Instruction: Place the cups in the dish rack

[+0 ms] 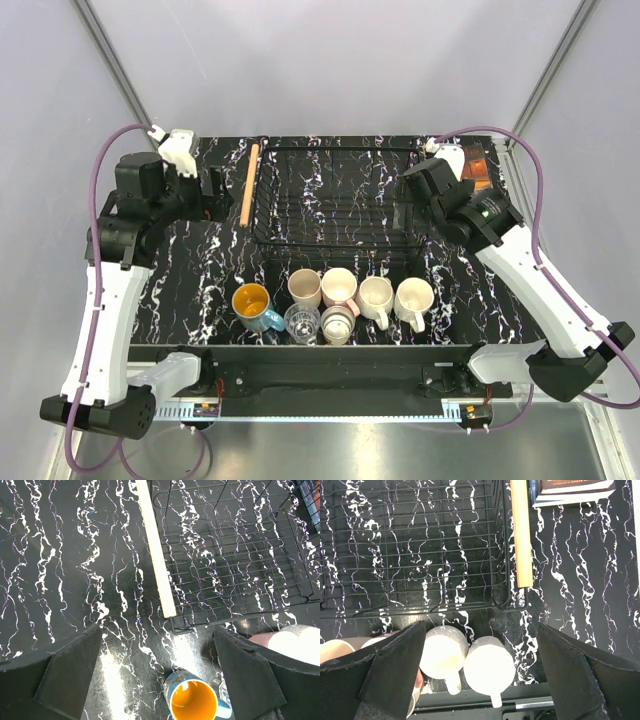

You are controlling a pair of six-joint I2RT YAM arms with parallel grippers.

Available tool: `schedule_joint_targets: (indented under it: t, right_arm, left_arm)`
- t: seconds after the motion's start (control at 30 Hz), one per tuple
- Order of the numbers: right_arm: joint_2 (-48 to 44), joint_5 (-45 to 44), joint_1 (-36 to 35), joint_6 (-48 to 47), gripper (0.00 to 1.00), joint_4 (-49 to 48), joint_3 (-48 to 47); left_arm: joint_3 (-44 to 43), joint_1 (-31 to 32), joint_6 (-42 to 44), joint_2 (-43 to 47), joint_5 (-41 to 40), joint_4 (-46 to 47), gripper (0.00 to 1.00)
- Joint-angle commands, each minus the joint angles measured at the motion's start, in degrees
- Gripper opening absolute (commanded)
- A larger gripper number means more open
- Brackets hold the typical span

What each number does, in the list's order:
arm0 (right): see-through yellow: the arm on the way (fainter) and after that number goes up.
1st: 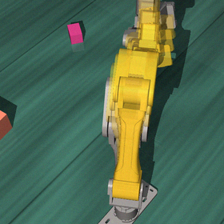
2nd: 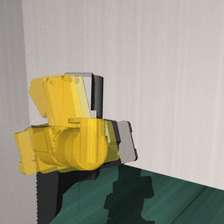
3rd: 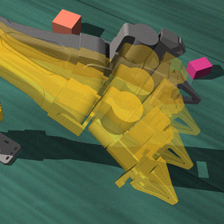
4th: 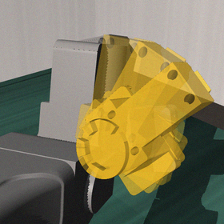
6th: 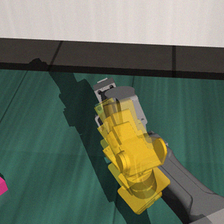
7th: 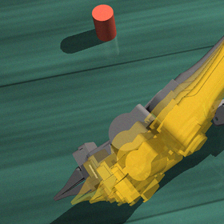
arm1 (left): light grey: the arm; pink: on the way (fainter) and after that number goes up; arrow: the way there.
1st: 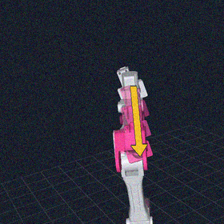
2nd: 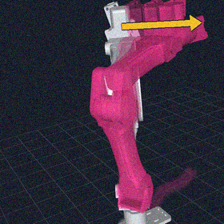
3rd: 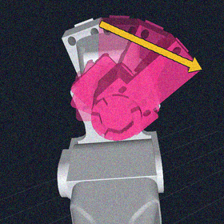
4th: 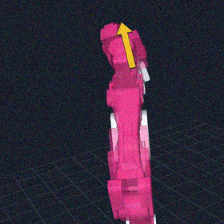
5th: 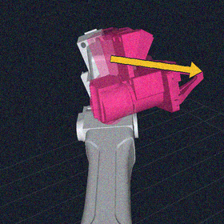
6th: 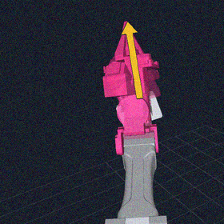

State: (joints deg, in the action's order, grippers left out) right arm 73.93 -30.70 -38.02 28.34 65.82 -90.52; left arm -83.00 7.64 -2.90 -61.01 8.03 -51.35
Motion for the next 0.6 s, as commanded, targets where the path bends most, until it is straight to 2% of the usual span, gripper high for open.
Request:
schedule_joint_targets:
  t: [0.0,0.13,0.27,0.4,0.57]
  right_arm:
    - [-2.65,2.39,0.14,-0.47,1.00,0.01,1.30]
    - [-5.28,6.43,0.14,0.49,1.00,-0.87,7.71]
    - [-6.34,7.58,0.14,2.42,1.00,1.58,10.18]
    - [-8.71,10.13,0.23,7.41,0.97,5.54,13.34]
    - [-12.67,12.85,0.14,15.07,0.92,6.78,22.83]
  left_arm:
    - [-0.58,-0.26,0.70,1.95,-0.91,1.52,0.99]
    - [0.03,-0.26,0.96,2.56,-1.00,1.52,0.99]
    - [0.12,-0.26,1.66,2.92,-1.35,1.43,0.99]
    - [-0.05,-0.26,2.19,3.79,-1.88,1.43,0.99]
    - [1.17,-0.26,2.11,3.97,-1.36,1.52,0.99]
